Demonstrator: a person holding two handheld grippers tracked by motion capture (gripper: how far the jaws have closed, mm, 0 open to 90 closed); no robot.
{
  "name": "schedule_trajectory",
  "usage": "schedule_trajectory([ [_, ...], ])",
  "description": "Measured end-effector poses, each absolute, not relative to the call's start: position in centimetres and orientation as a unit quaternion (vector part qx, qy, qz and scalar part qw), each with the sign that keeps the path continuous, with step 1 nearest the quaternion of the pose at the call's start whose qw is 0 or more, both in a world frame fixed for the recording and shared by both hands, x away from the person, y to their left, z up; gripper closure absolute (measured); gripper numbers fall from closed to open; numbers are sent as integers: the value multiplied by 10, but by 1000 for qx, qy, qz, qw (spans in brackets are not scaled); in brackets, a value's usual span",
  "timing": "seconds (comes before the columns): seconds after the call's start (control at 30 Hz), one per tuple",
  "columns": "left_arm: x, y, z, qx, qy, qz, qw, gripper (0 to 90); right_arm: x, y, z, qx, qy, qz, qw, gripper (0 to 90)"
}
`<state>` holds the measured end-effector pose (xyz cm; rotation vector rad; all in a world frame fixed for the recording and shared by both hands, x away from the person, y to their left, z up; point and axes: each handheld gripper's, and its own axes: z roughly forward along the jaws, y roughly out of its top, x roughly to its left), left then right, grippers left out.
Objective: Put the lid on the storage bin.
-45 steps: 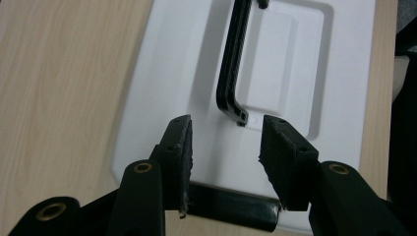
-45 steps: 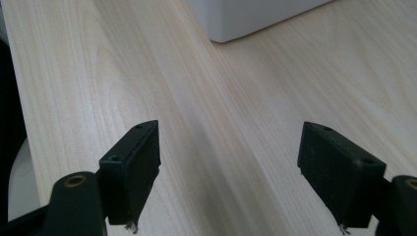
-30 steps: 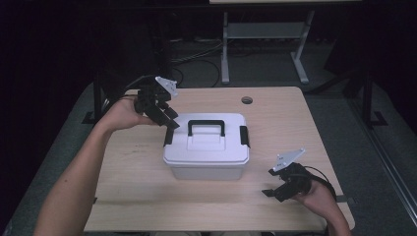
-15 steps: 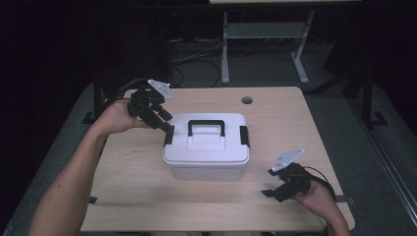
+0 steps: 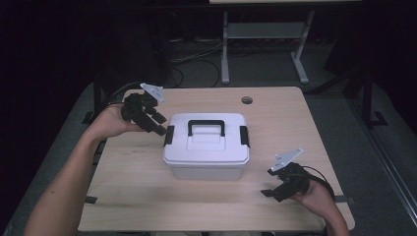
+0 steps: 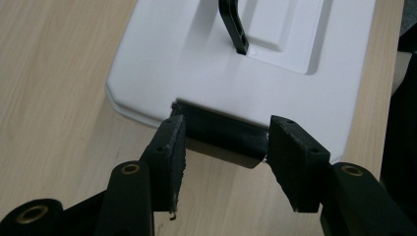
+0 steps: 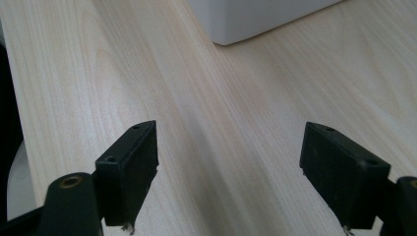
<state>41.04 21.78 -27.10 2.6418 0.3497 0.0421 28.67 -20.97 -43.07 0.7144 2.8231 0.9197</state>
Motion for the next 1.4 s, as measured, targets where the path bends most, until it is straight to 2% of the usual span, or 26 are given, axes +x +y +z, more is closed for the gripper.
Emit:
schedule_trajectory([
  [1.4,389,267,-293,951,177,19,254,429,288,-208,-431,229,926,298,46,217],
])
